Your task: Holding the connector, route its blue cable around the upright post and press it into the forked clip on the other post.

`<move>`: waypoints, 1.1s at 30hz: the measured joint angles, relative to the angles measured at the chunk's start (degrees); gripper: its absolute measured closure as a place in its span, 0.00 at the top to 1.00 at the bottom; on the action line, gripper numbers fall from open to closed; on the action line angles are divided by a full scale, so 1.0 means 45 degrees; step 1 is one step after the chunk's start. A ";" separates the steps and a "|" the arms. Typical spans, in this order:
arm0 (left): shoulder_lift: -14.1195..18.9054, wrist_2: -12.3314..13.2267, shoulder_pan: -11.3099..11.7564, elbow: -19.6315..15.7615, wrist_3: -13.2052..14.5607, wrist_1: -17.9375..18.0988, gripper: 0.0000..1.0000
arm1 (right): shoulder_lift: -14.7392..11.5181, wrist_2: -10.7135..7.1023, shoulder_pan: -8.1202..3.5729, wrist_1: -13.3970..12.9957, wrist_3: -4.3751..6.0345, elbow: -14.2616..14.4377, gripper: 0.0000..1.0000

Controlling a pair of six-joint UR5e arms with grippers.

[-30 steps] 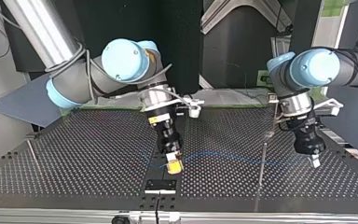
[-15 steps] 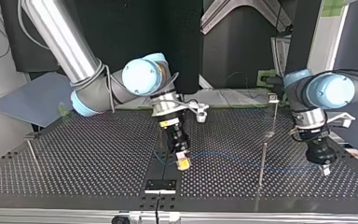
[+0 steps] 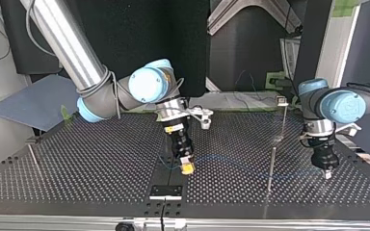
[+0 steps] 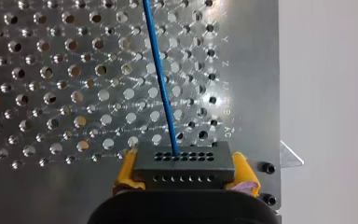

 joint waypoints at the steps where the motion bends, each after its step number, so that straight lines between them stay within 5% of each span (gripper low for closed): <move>1: -0.0039 0.0098 -0.0037 0.0000 -0.0005 -0.0001 0.00 | 0.0001 0.0027 -0.0005 0.0030 0.0001 -0.0001 0.07; 13: -0.0435 0.1260 -0.0555 -0.0024 -0.0083 -0.0097 0.00 | 0.0076 0.0207 -0.0017 0.0622 -0.0049 0.0070 0.10; 22: -0.0687 0.1254 -0.0947 -0.0039 -0.0082 -0.0155 0.03 | 0.0279 0.0362 0.0043 0.1505 -0.0142 0.0189 0.16; 27: -0.0689 0.1195 -0.1019 -0.0041 -0.0118 -0.0153 0.22 | 0.0293 0.0484 0.0069 0.1640 -0.0197 0.0544 0.16; 29: -0.0690 0.1205 -0.1034 -0.0041 -0.0136 -0.0176 0.42 | 0.0295 0.0509 0.0069 0.1616 -0.0204 0.0707 0.16; 30: -0.0691 0.1178 -0.1039 -0.0041 -0.0155 -0.0221 0.42 | 0.0295 0.0522 0.0066 0.1600 -0.0207 0.0802 0.16; 32: -0.0692 0.1131 -0.1050 -0.0041 -0.0166 -0.0329 0.66 | 0.0296 0.0537 0.0052 0.1576 -0.0209 0.0919 0.16; 33: -0.0692 0.1106 -0.1057 -0.0041 -0.0160 -0.0423 0.66 | 0.0297 0.0546 0.0043 0.1571 -0.0215 0.0970 0.16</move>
